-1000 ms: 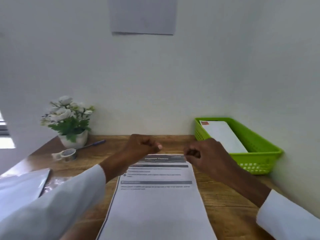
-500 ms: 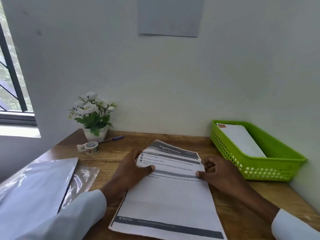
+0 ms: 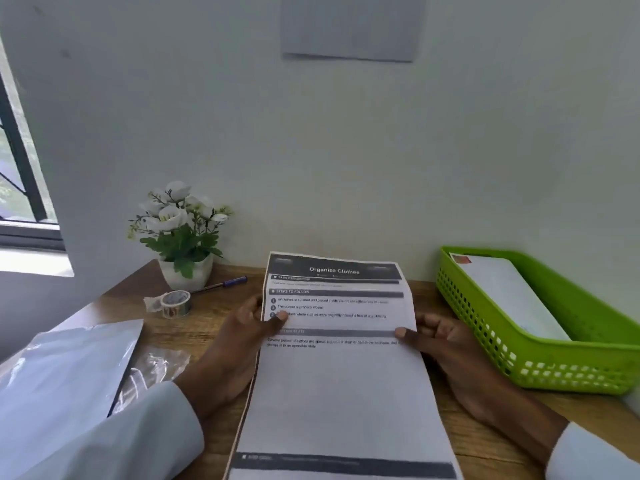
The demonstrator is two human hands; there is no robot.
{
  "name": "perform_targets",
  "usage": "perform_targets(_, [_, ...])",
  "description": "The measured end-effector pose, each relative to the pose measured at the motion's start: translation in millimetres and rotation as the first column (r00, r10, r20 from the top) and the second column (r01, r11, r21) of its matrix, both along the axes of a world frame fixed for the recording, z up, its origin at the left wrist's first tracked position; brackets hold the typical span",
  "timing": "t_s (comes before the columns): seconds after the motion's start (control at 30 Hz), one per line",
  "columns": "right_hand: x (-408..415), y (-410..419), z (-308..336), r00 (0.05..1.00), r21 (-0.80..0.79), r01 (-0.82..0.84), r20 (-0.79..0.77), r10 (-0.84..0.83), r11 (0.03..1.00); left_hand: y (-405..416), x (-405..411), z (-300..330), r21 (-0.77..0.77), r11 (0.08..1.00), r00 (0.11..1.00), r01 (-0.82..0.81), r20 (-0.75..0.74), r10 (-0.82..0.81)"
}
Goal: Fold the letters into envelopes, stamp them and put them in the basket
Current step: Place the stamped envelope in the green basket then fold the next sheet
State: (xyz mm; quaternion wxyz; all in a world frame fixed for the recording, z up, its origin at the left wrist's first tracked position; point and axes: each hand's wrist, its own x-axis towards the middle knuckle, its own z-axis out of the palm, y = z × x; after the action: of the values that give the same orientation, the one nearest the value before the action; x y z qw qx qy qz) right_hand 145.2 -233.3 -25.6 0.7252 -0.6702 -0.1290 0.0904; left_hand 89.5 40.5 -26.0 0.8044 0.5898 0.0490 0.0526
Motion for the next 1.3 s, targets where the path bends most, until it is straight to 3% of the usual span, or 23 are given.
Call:
perform_targets(0.13, [3, -1, -1, 0.997, 0.009, -0.068, -0.047, 0.069, 0.998, -1, -1, 1, -0.079, 0.994, 0.997, 0.08, 0.025, -0.078])
perform_targets(0.27, [8, -7, -1, 0.993, 0.113, -0.021, -0.11, 0.034, 0.993, -2, 1, -2, -0.072, 0.985, 0.988, 0.154, 0.027, -0.152])
perform_targets(0.43, [12, -7, -1, 0.987, 0.201, 0.019, -0.16, 0.014, 0.979, -6, 0, 2, -0.146, 0.981, 0.989, 0.131, -0.052, -0.14])
perform_targets(0.63, [8, -9, 3, 0.993, 0.102, 0.087, -0.083, -0.079, 0.991, 0, -2, 10, -0.288, 0.952, 0.984, 0.106, -0.106, -0.142])
perform_targets(0.7, [6, -6, 1, 0.993, 0.097, 0.112, -0.056, -0.106, 0.989, 0, -1, 11, -0.256, 0.963, 0.99, 0.09, -0.085, -0.115])
perform_targets(0.87, [4, -3, -1, 0.987, 0.075, 0.161, 0.013, -0.162, 0.984, -5, -3, 9, 0.066, 0.986, 0.983, 0.153, -0.112, -0.145])
perform_targets(0.97, [2, -2, 0, 0.987, 0.077, 0.158, 0.007, -0.159, 0.985, -7, -8, 9, 0.065, 0.973, 0.969, 0.22, -0.125, -0.211])
perform_targets(1.17, [8, -1, 0, 0.991, 0.143, 0.126, -0.07, -0.117, 0.982, -5, -3, 7, 0.023, 0.992, 0.986, 0.123, -0.119, -0.12])
perform_targets(1.3, [2, -3, 1, 0.998, 0.044, 0.012, -0.069, -0.009, 0.999, -4, -2, 5, -0.018, 0.992, 0.987, 0.128, -0.098, -0.129])
